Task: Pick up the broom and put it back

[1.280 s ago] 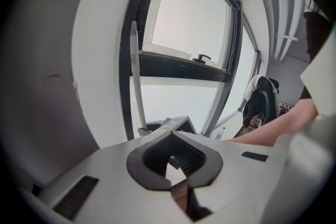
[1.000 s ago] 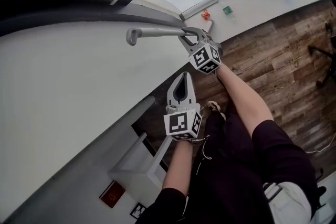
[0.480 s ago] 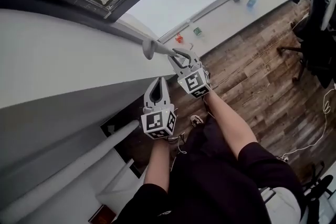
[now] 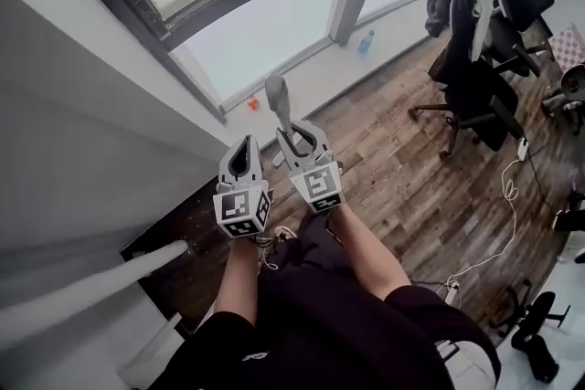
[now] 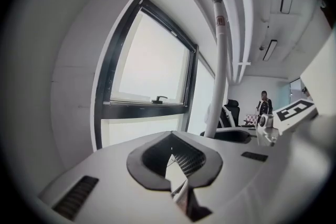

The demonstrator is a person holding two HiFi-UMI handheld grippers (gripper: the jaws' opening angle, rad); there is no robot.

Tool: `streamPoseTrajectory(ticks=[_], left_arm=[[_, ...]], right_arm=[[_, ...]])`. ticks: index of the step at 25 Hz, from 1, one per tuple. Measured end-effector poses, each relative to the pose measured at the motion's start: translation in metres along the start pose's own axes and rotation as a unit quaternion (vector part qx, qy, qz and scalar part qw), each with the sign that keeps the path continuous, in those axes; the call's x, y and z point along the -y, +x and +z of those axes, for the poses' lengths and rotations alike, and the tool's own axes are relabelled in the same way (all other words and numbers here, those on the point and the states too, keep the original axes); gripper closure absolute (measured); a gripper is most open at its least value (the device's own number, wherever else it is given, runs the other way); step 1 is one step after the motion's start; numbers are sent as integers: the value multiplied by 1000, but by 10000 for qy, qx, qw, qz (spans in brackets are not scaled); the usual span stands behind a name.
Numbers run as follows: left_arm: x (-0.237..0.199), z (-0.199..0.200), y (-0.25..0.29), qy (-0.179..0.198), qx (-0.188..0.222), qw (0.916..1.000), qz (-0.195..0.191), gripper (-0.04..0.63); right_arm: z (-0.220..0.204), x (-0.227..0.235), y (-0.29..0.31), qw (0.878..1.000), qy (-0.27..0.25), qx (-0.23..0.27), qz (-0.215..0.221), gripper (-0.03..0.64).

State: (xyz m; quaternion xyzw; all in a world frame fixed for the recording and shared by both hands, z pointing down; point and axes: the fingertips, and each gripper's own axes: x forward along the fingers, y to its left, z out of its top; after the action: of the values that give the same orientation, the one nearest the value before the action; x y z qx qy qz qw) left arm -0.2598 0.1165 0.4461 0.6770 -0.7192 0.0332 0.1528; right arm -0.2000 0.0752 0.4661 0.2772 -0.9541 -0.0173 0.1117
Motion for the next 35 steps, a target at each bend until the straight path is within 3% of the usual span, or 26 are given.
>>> streamPoseTrajectory(ticks=[7,16,23,35], left_arm=[[53,10,-17,322,108,9969,-715,595],[98,0,-26,667,139,9928,-986,595],[111,-2,-22,521,160,9928,-1066,594],[176,3,26,694,4,9870,-1448,594]], right_arm=[[4,-2,-71,9988,175,-126,-433,515],[-10,9,-122,9963,473,-130,-711,515],[-7,12,-129,9964,416,-93,-726,515],[-2,98,-157,9906,637,22,-1214,515]])
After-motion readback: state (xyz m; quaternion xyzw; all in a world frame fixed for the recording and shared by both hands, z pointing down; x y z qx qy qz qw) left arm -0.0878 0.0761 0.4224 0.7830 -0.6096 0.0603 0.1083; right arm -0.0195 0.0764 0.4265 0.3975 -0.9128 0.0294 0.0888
